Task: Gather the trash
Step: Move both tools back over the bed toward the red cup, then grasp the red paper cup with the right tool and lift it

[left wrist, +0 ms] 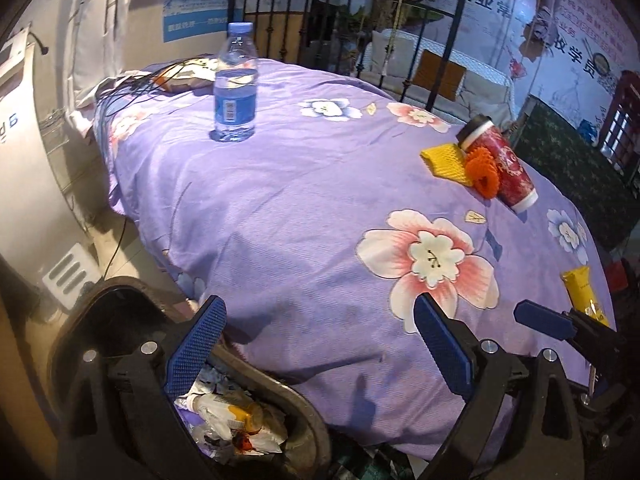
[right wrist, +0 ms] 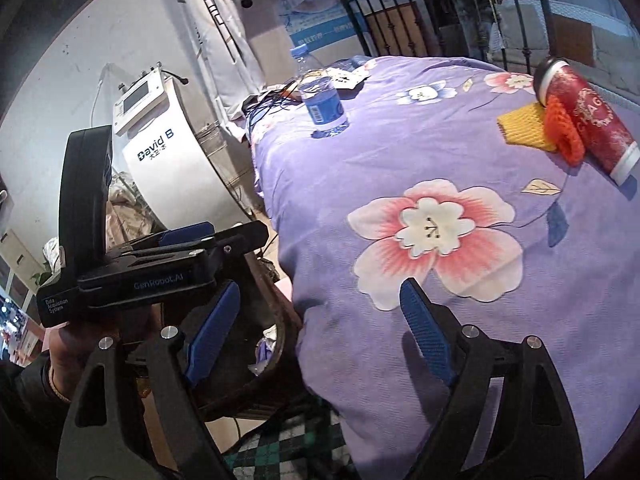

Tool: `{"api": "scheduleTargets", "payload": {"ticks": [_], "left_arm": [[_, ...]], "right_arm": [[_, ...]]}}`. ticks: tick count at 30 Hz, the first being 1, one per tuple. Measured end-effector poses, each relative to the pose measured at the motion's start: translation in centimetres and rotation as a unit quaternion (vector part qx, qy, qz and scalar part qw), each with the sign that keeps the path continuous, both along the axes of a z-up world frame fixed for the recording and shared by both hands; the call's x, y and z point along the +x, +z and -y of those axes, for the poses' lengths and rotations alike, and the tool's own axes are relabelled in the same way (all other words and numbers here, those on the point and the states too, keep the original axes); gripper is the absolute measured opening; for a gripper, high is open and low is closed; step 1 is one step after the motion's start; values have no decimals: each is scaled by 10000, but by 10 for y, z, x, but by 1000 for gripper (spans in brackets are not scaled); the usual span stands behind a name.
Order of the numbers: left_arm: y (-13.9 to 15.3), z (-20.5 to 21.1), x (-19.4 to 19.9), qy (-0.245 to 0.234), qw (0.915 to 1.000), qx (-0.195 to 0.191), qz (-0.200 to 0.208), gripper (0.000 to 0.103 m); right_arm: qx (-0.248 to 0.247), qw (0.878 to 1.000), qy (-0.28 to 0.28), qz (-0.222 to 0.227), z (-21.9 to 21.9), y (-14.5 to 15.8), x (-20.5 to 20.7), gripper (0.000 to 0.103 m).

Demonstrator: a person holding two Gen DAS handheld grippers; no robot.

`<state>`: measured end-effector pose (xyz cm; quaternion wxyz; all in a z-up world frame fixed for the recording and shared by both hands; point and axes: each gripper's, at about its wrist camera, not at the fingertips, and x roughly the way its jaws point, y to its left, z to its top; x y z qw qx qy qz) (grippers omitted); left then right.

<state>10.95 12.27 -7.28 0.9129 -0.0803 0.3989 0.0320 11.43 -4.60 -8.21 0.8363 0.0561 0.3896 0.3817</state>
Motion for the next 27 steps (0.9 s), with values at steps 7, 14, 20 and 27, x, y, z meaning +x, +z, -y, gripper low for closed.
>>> {"api": "scheduleTargets", "payload": {"ticks": [7, 14, 20, 27], "left_arm": [[-1, 50, 27, -870, 9961, 7, -125, 93], [3, 90, 59, -1458, 9892, -16, -145, 93], [3, 111, 75, -1733, 9848, -17, -132, 93], [0, 122, 93, -1887, 9818, 62, -192, 93]], "right_arm": [[-618, 9967, -519, 66, 60, 7, 31, 82], [-873, 9901, -1077, -219, 127, 23, 86, 82], [-1382, 9813, -1341, -15, 158, 30, 143, 82], [-1887, 9751, -1138, 266, 157, 30, 217, 82]]}}
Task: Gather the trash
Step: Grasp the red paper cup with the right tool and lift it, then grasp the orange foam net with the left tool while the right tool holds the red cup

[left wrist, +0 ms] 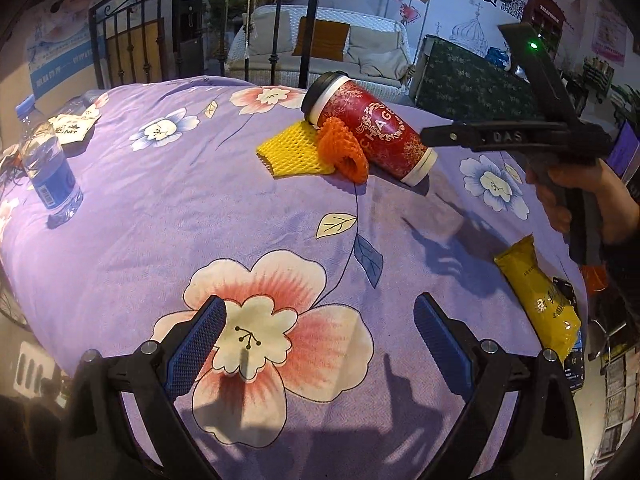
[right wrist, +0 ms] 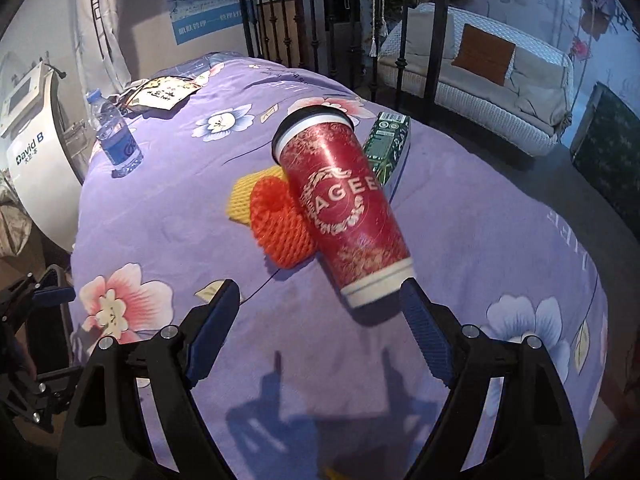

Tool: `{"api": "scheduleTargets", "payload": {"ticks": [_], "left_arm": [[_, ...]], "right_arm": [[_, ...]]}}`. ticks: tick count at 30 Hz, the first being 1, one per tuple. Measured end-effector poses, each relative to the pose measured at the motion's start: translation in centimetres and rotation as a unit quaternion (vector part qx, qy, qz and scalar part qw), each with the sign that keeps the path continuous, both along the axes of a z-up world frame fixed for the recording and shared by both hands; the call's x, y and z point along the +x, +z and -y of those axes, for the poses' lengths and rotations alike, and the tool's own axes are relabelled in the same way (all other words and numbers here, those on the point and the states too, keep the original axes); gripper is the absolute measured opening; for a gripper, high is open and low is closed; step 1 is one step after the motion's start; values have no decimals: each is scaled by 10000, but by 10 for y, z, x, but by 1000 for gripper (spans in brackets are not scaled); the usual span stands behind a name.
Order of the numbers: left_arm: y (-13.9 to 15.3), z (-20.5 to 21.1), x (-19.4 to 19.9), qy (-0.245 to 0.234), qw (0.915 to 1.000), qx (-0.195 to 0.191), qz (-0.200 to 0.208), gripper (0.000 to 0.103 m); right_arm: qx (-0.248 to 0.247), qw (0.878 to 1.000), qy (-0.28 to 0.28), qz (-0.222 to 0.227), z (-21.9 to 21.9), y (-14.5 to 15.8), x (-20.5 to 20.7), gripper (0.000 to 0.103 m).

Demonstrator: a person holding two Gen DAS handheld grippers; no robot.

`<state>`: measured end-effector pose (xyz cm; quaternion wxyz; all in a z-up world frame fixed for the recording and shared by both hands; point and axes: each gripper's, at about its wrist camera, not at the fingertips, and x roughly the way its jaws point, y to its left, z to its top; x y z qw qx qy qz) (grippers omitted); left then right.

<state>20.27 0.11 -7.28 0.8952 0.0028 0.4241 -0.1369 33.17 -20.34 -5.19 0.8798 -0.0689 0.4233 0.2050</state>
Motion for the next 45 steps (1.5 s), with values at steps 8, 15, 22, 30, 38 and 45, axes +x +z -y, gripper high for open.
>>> {"api": "scheduleTargets", "payload": {"ticks": [8, 15, 22, 30, 38, 45], "left_arm": [[-10, -1, 12, -30, 9998, -73, -204, 93], [-19, -3, 17, -49, 9994, -74, -326, 93], [-23, -3, 24, -73, 9993, -91, -364, 93], [-20, 9, 46, -125, 9996, -72, -222, 93], [-17, 41, 108, -43, 9994, -319, -82, 91], [-21, 69, 157, 104, 9997, -203, 52, 62]], "right_arm": [[-257, 9989, 142, -360, -26, -19, 86, 82], [-837, 9928, 348, -783, -51, -50, 120, 82], [-1128, 9900, 447, -720, -55, -55, 120, 79], [-308, 9986, 81, -429, -13, -27, 95, 75], [41, 9992, -210, -331, 28, -15, 61, 75], [344, 9989, -221, -228, 46, -7, 34, 75]]}}
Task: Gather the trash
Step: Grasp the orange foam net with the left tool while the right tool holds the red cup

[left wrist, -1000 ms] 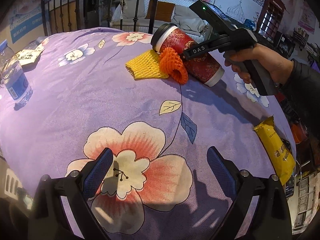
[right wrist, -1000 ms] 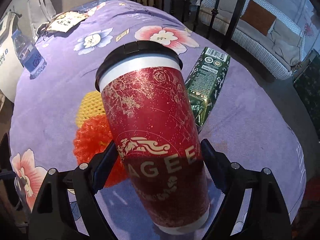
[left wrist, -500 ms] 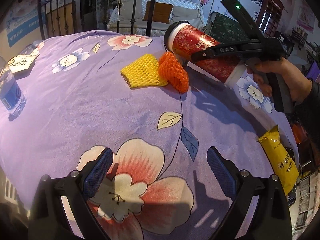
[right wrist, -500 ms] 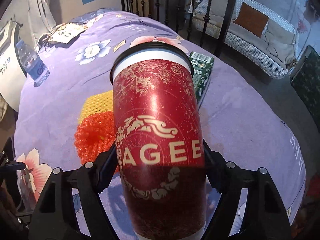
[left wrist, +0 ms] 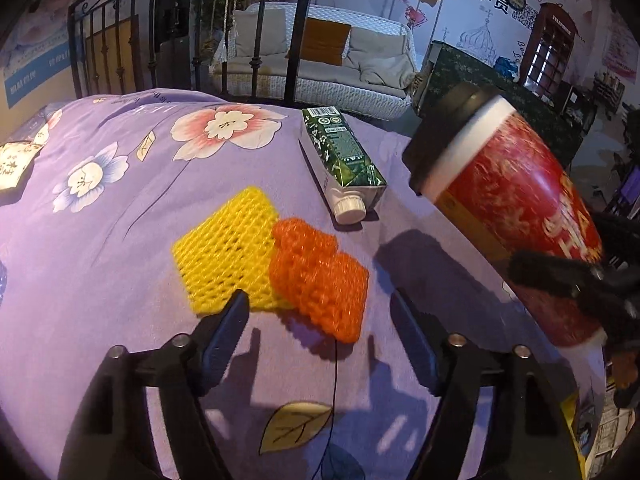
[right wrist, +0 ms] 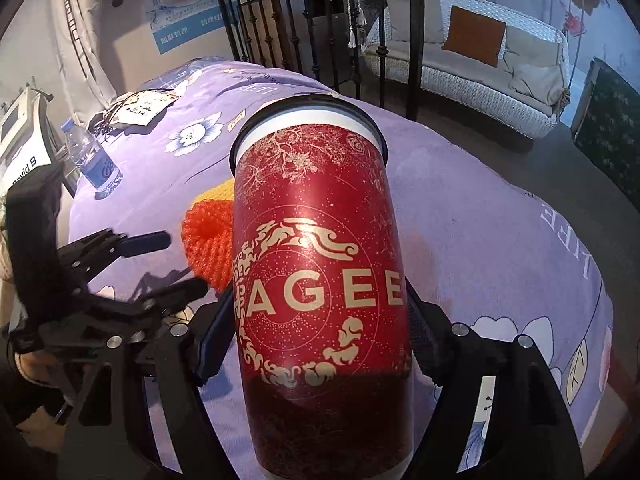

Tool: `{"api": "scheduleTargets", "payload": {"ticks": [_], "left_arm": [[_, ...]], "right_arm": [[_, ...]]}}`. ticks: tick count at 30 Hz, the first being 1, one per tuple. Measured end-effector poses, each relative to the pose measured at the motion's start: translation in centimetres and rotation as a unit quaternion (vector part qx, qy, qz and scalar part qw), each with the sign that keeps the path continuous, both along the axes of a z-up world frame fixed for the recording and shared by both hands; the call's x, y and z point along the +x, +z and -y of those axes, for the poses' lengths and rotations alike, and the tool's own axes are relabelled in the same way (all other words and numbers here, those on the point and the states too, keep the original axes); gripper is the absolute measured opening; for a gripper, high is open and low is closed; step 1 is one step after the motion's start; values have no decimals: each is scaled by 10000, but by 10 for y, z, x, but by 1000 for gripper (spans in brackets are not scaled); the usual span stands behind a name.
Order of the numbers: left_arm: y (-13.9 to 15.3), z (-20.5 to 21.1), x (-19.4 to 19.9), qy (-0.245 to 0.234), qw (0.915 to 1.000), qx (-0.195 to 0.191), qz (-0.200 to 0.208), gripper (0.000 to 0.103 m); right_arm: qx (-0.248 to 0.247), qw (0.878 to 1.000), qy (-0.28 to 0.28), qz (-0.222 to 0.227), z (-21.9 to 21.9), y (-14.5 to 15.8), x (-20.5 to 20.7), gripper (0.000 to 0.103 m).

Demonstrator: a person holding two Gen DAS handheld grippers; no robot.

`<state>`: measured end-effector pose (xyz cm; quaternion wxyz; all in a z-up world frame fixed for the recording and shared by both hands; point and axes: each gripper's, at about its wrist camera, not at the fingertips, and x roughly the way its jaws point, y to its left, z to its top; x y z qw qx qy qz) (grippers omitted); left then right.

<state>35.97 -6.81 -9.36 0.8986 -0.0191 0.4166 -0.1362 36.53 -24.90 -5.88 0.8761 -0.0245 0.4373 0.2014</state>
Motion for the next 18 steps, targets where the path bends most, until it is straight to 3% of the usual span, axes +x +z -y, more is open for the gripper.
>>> {"api": "scheduleTargets", "payload": {"ticks": [2, 4, 11, 18], "left_arm": [[-2, 4, 4, 32, 10000, 25, -14, 35], [-5, 6, 1, -3, 10000, -62, -74, 25], [0, -6, -28, -58, 9996, -256, -39, 21], [26, -27, -66, -24, 9991, -274, 334, 20]], "right_arm": [[-6, 10000, 21, 42, 2, 0, -8, 75], [11, 10000, 31, 66, 4, 1, -13, 75], [62, 9998, -59, 198, 8, -3, -24, 75], [224, 9995, 8, 234, 0, 2, -36, 75]]}}
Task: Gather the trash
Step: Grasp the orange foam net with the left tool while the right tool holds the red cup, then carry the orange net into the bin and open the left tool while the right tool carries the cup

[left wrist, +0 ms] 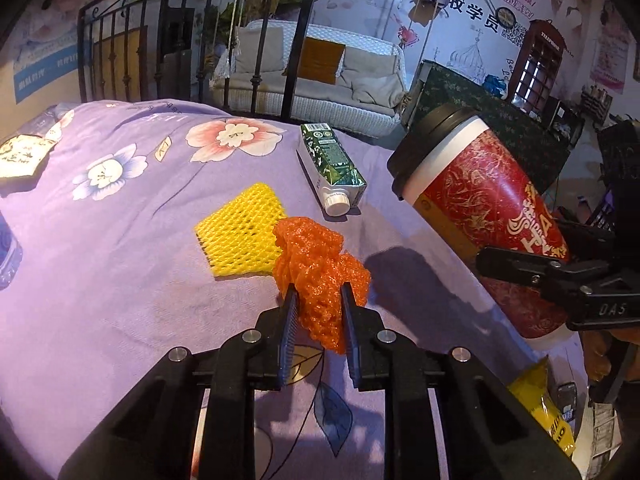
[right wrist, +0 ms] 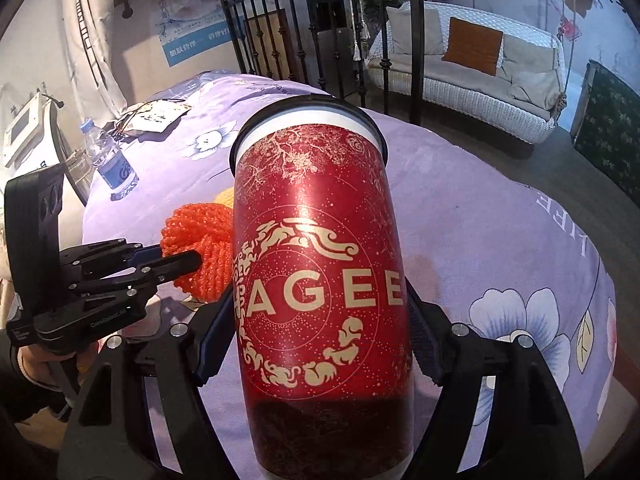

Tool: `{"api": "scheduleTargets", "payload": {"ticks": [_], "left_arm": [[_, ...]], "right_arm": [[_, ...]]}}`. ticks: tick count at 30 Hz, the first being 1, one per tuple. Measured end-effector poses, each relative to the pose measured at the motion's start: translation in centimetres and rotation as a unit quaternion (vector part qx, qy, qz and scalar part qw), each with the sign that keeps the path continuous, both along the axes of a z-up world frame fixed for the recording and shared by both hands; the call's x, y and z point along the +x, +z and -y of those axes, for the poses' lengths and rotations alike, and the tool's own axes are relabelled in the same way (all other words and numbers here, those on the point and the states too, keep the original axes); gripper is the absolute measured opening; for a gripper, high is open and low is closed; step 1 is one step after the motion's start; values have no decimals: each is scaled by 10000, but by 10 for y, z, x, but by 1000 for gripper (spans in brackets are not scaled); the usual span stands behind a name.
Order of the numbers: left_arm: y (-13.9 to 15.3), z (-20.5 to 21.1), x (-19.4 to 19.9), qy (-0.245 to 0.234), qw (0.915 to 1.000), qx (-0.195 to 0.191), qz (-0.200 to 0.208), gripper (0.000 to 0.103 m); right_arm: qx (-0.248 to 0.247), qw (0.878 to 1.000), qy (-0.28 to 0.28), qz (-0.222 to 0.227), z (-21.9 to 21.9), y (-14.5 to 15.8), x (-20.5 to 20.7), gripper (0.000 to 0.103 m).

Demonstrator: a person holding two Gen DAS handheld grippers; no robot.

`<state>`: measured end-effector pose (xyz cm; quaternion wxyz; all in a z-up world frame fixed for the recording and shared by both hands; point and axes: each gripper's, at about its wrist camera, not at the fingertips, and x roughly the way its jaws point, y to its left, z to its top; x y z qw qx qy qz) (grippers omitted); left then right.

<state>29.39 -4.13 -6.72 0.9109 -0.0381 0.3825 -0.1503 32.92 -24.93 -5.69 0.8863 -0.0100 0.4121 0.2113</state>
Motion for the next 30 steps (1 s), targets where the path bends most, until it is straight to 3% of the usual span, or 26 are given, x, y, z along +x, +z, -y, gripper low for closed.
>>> {"api": "scheduleTargets", "payload": {"ticks": [14, 18, 23, 30], "left_arm": [[25, -45, -71, 150, 9994, -203, 255, 20], [25, -58, -89, 200, 9992, -209, 268, 21], [23, -72, -107, 300, 9990, -199, 260, 20], [17, -105, -140, 648, 9975, -249, 148, 20]], "right_arm": [[260, 9987, 436, 82, -43, 19, -66, 75], [405, 9983, 405, 139, -51, 24, -91, 75], [247, 9978, 434, 444, -71, 28, -129, 75], [589, 9954, 613, 434, -104, 19, -173, 75]]}}
